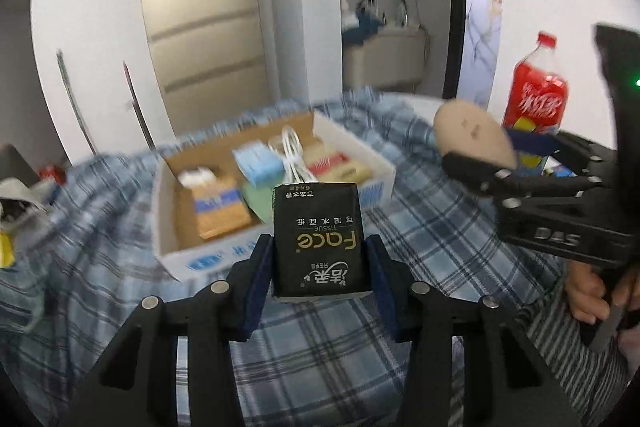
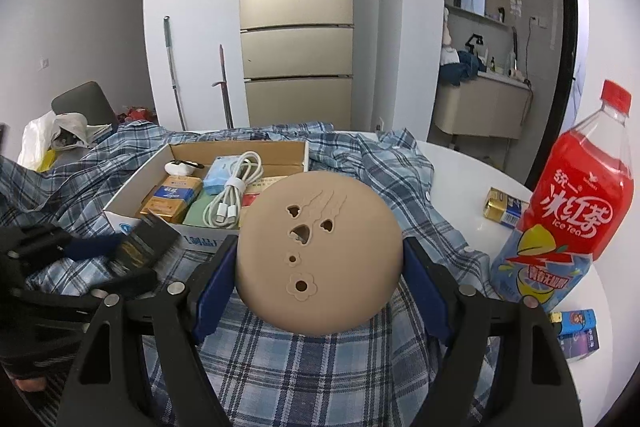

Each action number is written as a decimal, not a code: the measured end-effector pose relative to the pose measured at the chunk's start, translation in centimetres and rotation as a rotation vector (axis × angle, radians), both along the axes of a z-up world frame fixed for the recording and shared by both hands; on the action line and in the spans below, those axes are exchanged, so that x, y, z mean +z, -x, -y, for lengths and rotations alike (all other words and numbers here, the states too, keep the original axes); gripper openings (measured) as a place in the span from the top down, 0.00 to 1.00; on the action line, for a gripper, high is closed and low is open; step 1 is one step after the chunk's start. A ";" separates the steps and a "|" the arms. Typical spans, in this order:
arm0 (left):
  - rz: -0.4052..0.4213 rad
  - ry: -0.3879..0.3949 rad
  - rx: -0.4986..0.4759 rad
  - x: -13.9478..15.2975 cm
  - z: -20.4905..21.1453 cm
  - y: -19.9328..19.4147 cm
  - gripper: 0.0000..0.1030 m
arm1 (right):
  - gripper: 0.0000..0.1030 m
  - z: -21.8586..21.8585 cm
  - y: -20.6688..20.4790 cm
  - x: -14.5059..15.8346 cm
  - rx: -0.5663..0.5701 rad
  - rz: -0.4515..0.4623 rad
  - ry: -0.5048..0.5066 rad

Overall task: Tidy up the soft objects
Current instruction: 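Grasp the black Face tissue pack with the left tool while the right holds the cookie, then lower the tissue pack into the box and open the left tool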

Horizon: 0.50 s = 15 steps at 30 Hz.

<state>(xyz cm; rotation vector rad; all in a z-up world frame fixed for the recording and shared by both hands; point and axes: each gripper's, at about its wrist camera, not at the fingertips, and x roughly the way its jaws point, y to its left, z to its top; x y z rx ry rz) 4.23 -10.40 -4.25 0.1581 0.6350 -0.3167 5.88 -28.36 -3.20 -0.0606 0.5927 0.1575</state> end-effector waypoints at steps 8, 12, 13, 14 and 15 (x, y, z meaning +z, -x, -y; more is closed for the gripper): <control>0.132 0.035 0.085 4.1 -2.6 2.2 0.53 | 0.24 -0.5 1.1 1.4 0.015 0.038 0.015; 0.137 0.046 0.110 6.0 -3.4 1.8 0.53 | 0.24 -1.1 1.5 3.3 0.060 0.035 -0.013; 0.146 0.059 0.120 6.5 -3.7 1.6 0.53 | 0.24 -1.2 1.5 3.9 0.066 0.039 -0.015; 0.159 0.066 0.128 7.0 -3.9 1.4 0.53 | 0.24 -1.4 1.4 4.6 0.068 0.048 -0.015; 0.178 0.073 0.138 7.7 -4.0 1.3 0.53 | 0.24 -1.6 1.3 5.3 0.069 0.057 -0.013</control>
